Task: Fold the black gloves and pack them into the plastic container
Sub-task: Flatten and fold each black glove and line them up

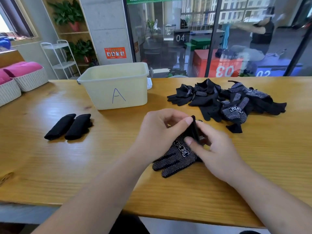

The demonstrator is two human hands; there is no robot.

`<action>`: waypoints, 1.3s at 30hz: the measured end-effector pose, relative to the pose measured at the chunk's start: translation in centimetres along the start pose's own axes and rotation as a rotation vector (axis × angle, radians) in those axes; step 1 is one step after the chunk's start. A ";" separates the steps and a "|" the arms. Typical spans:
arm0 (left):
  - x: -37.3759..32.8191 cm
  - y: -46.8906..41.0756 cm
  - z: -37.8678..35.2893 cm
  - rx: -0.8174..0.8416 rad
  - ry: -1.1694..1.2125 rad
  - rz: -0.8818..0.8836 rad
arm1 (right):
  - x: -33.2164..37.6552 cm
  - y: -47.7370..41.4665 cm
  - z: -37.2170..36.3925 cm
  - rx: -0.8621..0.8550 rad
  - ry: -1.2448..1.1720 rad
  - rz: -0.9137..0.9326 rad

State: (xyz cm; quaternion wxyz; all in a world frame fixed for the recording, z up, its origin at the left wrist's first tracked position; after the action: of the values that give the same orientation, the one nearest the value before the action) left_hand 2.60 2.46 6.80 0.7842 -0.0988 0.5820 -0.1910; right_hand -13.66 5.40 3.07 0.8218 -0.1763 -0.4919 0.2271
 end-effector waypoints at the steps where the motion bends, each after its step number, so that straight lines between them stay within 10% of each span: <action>1: 0.2 -0.4 0.1 -0.007 -0.058 -0.022 | -0.6 -0.2 0.8 -0.066 0.012 -0.037; 7: 6.1 -2.2 1.0 0.154 -0.690 -0.016 | -4.2 -0.4 5.3 -0.409 -0.321 -0.298; 12: 8.8 -1.4 0.5 0.278 -0.736 -0.102 | -6.5 -0.1 6.5 -0.531 -0.429 -0.426; 32: 9.5 -1.3 1.7 0.276 -0.667 -0.022 | 2.9 -12.2 8.8 -0.231 0.140 0.078; 39: 10.1 -1.1 1.8 0.310 -0.633 0.058 | -2.3 -3.0 -1.3 0.250 0.565 0.120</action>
State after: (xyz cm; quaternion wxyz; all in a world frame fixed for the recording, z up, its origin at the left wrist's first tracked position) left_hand 6.60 -2.81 -1.11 0.9365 -0.0165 0.2768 -0.2147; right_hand -12.88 1.55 2.34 0.9263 -0.1589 -0.2013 0.2759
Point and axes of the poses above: each hand's wrist, its own y-axis away from the middle knuckle, its own z-axis out of the back of the hand, x = y × z, the point moved 8 cm from there along -y, towards the middle knuckle, and after that the axes turned 5 degrees about z, right-handed, at the moved point
